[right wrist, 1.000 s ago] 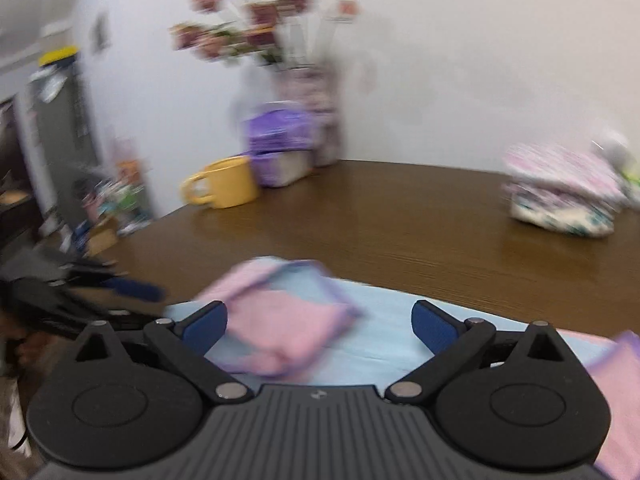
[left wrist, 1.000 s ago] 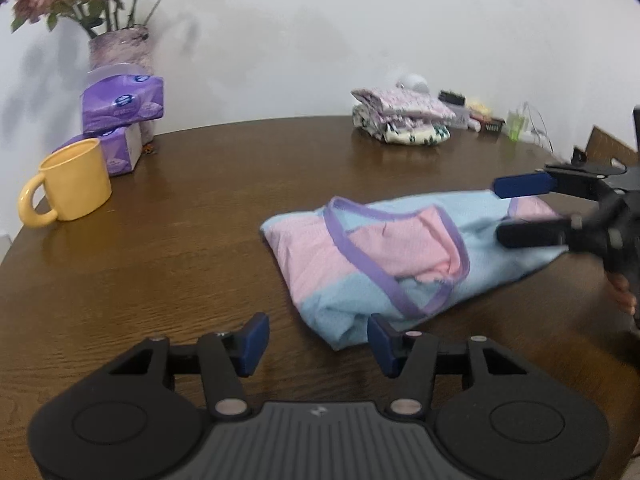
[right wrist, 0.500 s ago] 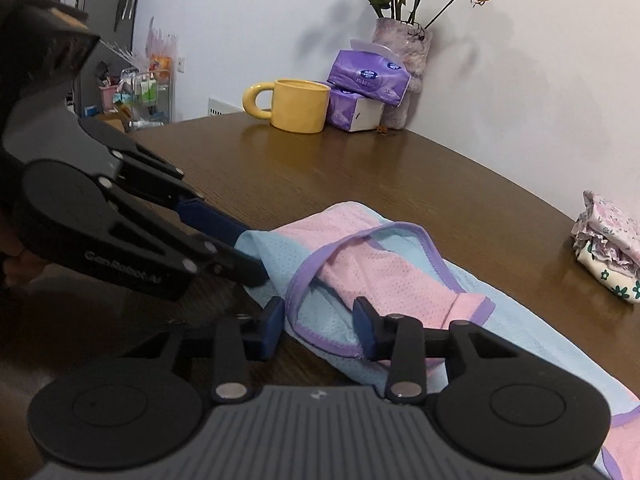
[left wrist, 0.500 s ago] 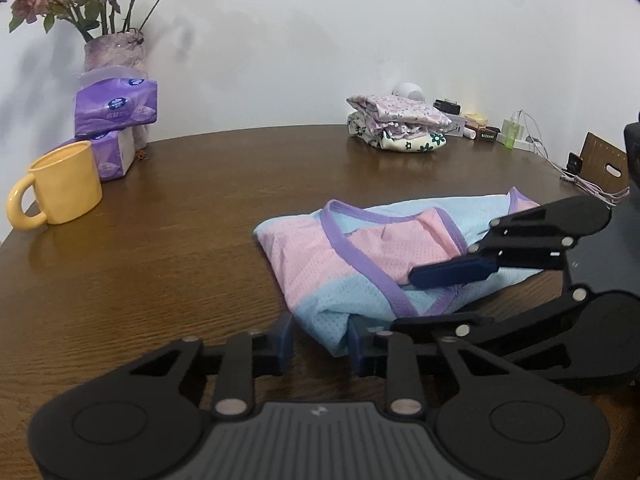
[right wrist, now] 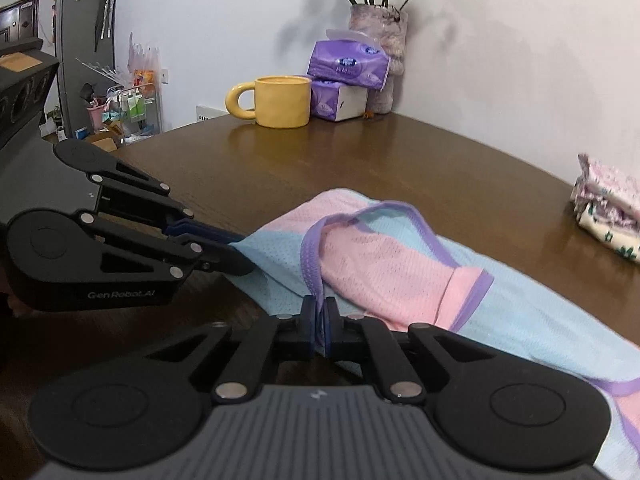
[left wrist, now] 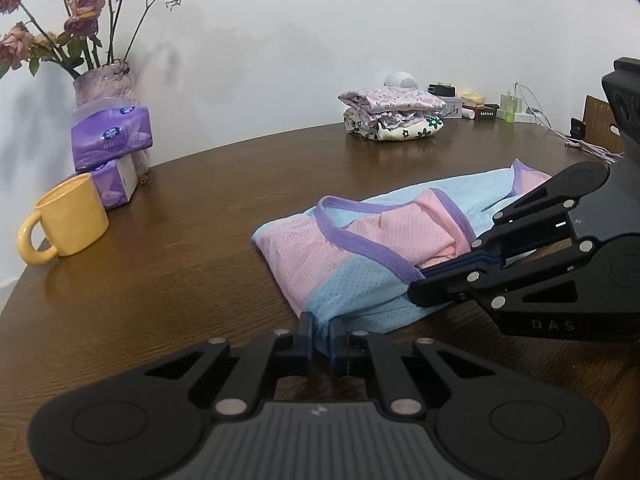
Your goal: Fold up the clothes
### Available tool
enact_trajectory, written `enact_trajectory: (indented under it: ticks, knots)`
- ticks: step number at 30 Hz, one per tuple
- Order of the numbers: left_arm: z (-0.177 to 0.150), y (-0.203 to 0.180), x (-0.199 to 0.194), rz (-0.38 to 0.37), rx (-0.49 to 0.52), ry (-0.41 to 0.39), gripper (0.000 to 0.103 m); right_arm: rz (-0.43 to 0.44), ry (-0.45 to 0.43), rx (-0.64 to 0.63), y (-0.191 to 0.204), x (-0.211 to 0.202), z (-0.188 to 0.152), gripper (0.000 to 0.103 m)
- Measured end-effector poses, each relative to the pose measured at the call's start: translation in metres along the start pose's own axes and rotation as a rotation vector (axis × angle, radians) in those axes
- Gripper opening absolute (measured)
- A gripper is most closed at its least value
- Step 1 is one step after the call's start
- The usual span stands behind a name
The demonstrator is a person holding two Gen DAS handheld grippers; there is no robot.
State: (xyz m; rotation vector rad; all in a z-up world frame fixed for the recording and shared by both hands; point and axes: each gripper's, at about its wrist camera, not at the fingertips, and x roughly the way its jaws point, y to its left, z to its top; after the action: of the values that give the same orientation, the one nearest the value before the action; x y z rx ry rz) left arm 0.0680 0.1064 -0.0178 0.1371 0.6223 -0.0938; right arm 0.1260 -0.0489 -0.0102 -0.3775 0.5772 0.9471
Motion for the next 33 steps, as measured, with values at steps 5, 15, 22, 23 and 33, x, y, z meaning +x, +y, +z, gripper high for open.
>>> enact_trajectory:
  ticks: [5, 15, 22, 23, 33]
  knots:
    - [-0.001, 0.000, -0.001, 0.004, 0.011, 0.004, 0.009, 0.006, 0.013, -0.005, 0.000, 0.001, 0.000, 0.003]
    - [0.000, 0.005, -0.013, 0.019, -0.025, -0.005, 0.022, 0.062, -0.001, -0.022, 0.009, -0.005, 0.014, 0.032]
    - [-0.003, 0.003, -0.014, 0.012, -0.029, 0.003, 0.022, 0.003, 0.011, -0.040, 0.018, 0.002, 0.014, 0.015]
    - [-0.003, 0.005, -0.015, 0.001, -0.044, -0.001, 0.022, 0.003, 0.008, -0.024, 0.016, 0.001, 0.014, 0.012]
    - [-0.006, 0.001, -0.017, 0.006, -0.028, -0.012, 0.008, 0.046, -0.031, 0.046, 0.009, -0.008, 0.017, 0.009]
